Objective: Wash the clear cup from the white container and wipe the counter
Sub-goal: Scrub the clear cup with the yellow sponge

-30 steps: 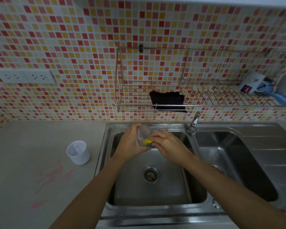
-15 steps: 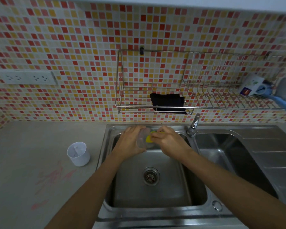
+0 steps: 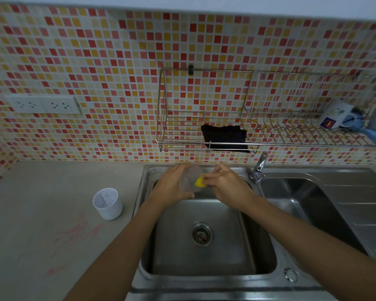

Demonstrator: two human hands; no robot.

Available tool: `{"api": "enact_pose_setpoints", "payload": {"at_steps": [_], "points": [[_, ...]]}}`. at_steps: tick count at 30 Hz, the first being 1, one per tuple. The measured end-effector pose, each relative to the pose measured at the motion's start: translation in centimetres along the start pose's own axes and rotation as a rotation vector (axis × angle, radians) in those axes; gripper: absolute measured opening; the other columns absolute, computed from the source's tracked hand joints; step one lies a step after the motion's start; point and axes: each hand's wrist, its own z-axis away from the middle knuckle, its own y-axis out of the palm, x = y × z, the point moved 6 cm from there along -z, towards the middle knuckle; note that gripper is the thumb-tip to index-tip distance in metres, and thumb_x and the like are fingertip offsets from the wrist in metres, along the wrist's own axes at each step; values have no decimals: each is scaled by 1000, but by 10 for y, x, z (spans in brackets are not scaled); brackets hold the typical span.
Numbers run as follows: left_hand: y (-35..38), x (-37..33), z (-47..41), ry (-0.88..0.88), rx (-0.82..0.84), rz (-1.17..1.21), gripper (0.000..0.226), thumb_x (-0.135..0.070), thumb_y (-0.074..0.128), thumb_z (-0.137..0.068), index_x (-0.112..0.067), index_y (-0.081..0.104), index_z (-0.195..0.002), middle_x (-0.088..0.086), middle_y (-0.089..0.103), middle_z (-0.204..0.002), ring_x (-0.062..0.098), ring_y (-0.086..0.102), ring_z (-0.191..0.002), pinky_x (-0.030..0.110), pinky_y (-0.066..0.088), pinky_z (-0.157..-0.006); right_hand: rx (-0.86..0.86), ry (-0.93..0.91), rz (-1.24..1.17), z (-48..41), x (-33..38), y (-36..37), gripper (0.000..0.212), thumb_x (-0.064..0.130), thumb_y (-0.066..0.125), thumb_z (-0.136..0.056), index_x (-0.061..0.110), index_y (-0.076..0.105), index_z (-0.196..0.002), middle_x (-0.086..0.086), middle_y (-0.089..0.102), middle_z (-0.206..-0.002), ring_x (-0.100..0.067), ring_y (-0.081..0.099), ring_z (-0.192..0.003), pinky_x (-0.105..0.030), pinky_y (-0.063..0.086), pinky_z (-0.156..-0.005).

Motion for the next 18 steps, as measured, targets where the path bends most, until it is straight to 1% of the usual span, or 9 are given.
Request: {"api": "enact_pose_setpoints", "payload": {"at_steps": [2,3,5,6,8,10,12,15,18], "points": [[1,1,1,4,25,-42,87,-28,87,-60,-22,42,-134,0,50,-135,17,44,-124,34,42,-102,35,88,-167,10,3,9,27,7,65,-85,22,73,-106,14,71,-105,-13,43,-83,-23,43,-77],[4,1,1,20,46,-66,85,-28,86,-61,-21,43,-134,0,50,-134,18,46,-124,36,42,-102,65,91,-196,12,6,15,27,9,65,-87,23,72,-109,13,71,-106,-13,43,-84,-23,43,-78],[10,0,3,43,82,-78,82,-26,84,-63,-20,43,-134,1,51,-133,19,47,-123,37,42,-102,140,42,-155,11,7,25,29,8,63,-86,22,72,-110,7,71,-108,-16,47,-87,-26,46,-78],[13,-1,4,45,96,-80,81,-26,83,-64,-21,43,-135,1,51,-133,19,46,-123,34,42,-102,156,4,-97,9,5,26,30,6,64,-83,22,72,-108,5,70,-108,-19,49,-88,-30,48,-77],[14,-4,5,56,100,-96,81,-25,82,-66,-21,41,-136,0,50,-135,16,45,-124,24,36,-100,96,-62,30,4,-3,22,32,4,69,-77,21,74,-102,9,70,-105,-20,51,-86,-31,52,-70],[11,-5,3,59,86,-90,82,-25,82,-66,-19,41,-137,0,49,-137,15,44,-126,19,31,-99,44,-61,65,6,-6,16,31,4,71,-75,20,74,-101,11,71,-103,-19,52,-86,-29,51,-69],[6,-5,2,47,82,-88,83,-23,83,-66,-16,41,-138,1,48,-138,17,43,-127,20,30,-100,16,-17,-42,14,3,13,29,4,71,-78,19,74,-103,10,72,-104,-18,51,-85,-25,48,-74],[3,-1,2,39,86,-86,84,-24,85,-64,-15,42,-136,2,49,-137,18,43,-126,17,27,-98,40,115,-272,21,8,20,25,11,68,-86,17,72,-111,8,70,-114,-15,49,-86,-21,40,-81],[4,-5,2,42,97,-64,84,-22,85,-64,-14,42,-136,3,49,-137,17,43,-126,13,25,-97,6,55,-200,17,0,16,29,11,73,-81,18,72,-109,5,70,-114,-16,51,-94,-25,46,-86]]}}
